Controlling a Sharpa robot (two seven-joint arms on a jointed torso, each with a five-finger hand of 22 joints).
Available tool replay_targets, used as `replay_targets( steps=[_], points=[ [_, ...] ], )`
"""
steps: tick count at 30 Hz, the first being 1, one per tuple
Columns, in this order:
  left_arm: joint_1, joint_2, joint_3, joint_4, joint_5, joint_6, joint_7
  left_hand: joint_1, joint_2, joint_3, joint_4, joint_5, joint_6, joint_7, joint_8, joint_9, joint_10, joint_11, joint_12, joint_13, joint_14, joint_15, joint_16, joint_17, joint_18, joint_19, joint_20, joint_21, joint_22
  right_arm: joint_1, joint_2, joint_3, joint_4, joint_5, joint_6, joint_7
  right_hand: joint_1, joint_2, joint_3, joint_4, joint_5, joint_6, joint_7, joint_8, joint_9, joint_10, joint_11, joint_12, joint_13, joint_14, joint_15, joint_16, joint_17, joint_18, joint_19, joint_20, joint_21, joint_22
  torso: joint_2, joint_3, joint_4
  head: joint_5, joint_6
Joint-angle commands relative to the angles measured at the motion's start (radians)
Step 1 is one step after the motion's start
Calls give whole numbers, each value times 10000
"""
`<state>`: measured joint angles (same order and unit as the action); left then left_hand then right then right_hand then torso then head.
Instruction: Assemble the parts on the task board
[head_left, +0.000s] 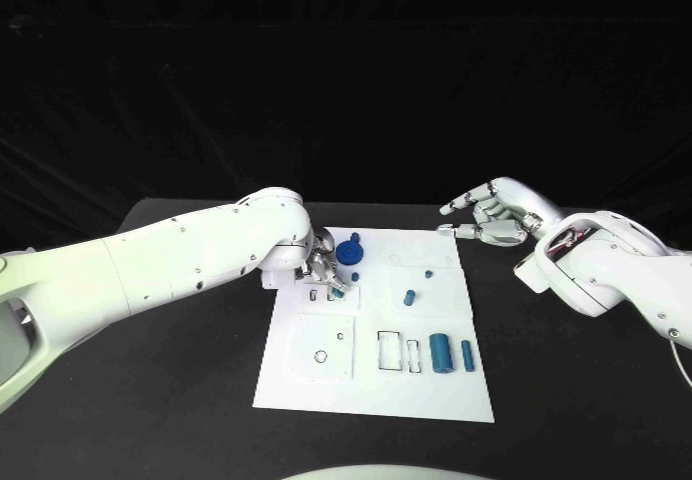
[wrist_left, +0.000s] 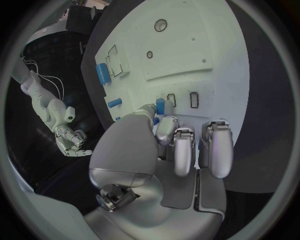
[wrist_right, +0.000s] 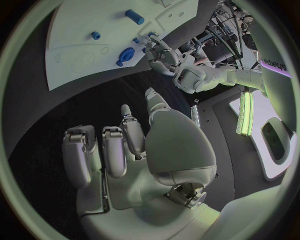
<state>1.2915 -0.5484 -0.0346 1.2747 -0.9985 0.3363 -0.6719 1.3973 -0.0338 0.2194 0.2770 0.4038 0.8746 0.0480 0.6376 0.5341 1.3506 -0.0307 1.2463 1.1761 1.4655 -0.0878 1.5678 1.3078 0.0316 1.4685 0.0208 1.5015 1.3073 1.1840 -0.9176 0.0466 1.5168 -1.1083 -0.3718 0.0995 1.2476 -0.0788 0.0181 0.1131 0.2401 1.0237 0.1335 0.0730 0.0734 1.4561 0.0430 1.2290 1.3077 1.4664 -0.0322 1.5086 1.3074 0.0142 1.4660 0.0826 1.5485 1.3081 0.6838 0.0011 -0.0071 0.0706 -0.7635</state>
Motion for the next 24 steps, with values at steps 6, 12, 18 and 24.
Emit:
replay_targets(
  steps=[6, 12, 18, 24],
  points=[
    [-49, -334, -7, 457, 507, -1136, 167, -911, -1002, 3659, -1247, 522, -52, 20, 445, 602, 141, 37, -28, 19, 1053, 27, 30, 2630, -42, 575, 17, -41, 1431, -13, 17, -12, -23, -6, 194, 32, 40, 50, -53, 10, 53, 37, -44, 55, 11, -20, -1, -4, 727, 775, 40, -55, 1347, -6, 715, -18, -49, 2086, -6, 15, 13, -2, -1],
    [-54, -730, -13, 955, 668, -2163, 261, -1455, -1172, 4384, -1659, 511, -55, -3, 597, 835, 157, 18, -113, -76, 1053, 12, 30, 2630, -23, 550, 1, -104, 1355, -16, -8, -22, -25, -5, 224, 12, 40, 50, -53, 10, 53, 37, -44, 55, 11, -20, -1, -4, 727, 775, 40, -55, 1347, -6, 715, -18, -49, 2086, -5, 20, 35, 24, -13],
    [-152, -995, -28, 1319, 314, -2492, 279, -1564, -1214, 4518, -1779, 499, -39, -15, 630, 885, 186, 16, -88, -43, 1053, 3, 30, 2630, -26, 557, -5, -99, 1370, -19, -14, -27, -33, -3, 238, 14, 40, 50, -53, 10, 53, 37, -44, 55, 11, -20, -1, -4, 727, 775, 40, -55, 1347, -6, 715, -18, -49, 2086, -4, 22, 55, 45, -44],
    [-296, -1116, -41, 1491, -324, -2641, 255, -1591, -1224, 4551, -1812, 496, -32, -18, 638, 898, 207, 13, -62, -12, 1053, 1, 30, 2630, -32, 568, -7, -82, 1398, -26, -19, -30, -43, 10, 238, 21, 40, 50, -53, 10, 53, 37, -44, 55, 11, -20, -1, -4, 727, 775, 40, -55, 1347, -6, 715, -18, -49, 2086, -5, 13, 42, 62, -57]
  ],
)
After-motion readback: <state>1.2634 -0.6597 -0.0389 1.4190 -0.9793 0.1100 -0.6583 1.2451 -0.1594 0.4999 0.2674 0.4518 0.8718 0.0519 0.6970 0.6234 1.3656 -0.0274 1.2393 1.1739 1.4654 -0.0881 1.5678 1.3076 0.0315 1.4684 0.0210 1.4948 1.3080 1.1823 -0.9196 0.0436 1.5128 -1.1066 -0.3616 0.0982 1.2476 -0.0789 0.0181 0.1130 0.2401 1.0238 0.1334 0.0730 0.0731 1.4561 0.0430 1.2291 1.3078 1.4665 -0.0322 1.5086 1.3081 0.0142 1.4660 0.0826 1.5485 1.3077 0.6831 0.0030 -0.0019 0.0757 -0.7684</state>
